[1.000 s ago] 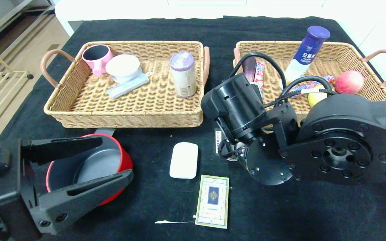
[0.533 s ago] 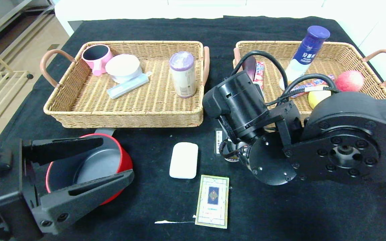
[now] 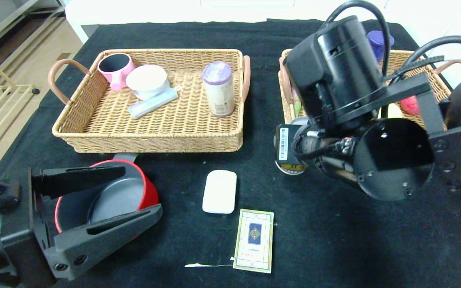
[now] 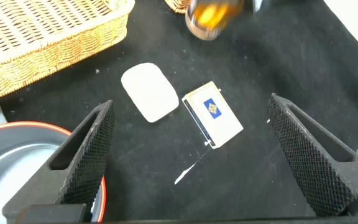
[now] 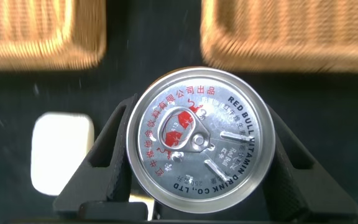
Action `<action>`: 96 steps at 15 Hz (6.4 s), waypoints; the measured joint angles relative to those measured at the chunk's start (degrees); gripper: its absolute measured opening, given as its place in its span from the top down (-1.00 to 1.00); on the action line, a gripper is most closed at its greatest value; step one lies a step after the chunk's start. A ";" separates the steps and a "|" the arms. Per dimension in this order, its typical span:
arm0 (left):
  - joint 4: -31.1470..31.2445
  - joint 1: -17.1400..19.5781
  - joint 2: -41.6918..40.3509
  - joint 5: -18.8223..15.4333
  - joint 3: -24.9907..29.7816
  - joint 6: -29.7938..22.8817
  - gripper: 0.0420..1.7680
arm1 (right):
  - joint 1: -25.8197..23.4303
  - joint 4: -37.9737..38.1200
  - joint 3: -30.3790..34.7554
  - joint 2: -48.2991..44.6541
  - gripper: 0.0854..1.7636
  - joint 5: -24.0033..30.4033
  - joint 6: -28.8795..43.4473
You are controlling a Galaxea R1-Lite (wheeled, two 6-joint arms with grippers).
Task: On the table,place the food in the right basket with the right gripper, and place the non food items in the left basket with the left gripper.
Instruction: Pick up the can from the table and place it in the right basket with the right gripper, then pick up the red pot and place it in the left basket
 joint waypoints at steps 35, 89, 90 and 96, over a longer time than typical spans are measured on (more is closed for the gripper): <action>-0.09 -0.01 -0.39 -0.16 0.11 0.57 -1.00 | -17.75 -6.69 -14.40 6.27 -0.61 1.58 -8.19; 18.83 0.18 2.43 16.69 -11.82 4.07 -1.00 | -27.87 -63.07 71.35 -33.82 -0.93 69.97 -34.72; 24.04 0.57 2.76 17.21 -14.71 3.85 -1.00 | -27.87 -63.07 71.33 -33.82 -0.93 69.97 -34.72; 39.07 1.58 8.98 23.50 -22.21 3.46 -1.00 | -27.95 -63.00 70.97 -33.98 -0.94 69.75 -34.63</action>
